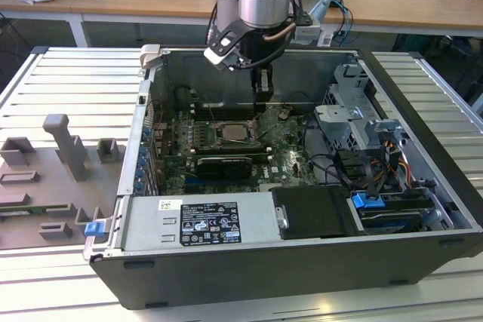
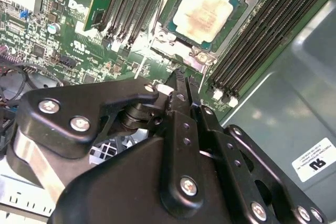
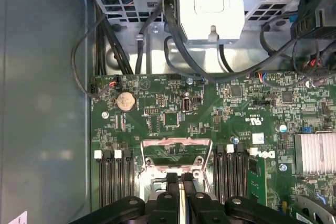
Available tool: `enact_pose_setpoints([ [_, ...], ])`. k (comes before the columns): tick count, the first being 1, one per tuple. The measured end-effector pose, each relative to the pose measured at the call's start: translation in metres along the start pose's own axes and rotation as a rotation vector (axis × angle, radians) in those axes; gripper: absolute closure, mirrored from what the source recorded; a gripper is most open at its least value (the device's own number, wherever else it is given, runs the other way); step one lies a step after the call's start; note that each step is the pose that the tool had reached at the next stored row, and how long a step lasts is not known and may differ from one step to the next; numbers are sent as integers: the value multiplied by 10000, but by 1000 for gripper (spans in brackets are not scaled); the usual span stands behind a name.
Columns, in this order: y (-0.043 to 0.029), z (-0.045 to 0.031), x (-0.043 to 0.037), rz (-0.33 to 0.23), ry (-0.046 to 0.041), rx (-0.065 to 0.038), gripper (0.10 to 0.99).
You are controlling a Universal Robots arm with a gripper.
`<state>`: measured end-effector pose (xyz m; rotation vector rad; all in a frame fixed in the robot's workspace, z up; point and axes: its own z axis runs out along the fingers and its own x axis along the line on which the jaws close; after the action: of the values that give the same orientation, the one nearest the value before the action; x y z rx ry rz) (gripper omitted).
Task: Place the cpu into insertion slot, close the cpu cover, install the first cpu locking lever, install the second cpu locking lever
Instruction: 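Close the cpu cover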
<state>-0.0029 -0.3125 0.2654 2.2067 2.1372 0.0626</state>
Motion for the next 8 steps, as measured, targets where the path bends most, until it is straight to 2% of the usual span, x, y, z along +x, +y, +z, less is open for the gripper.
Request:
enact_pose_setpoints([
  [8,29,3,1,0,0,-1,918],
])
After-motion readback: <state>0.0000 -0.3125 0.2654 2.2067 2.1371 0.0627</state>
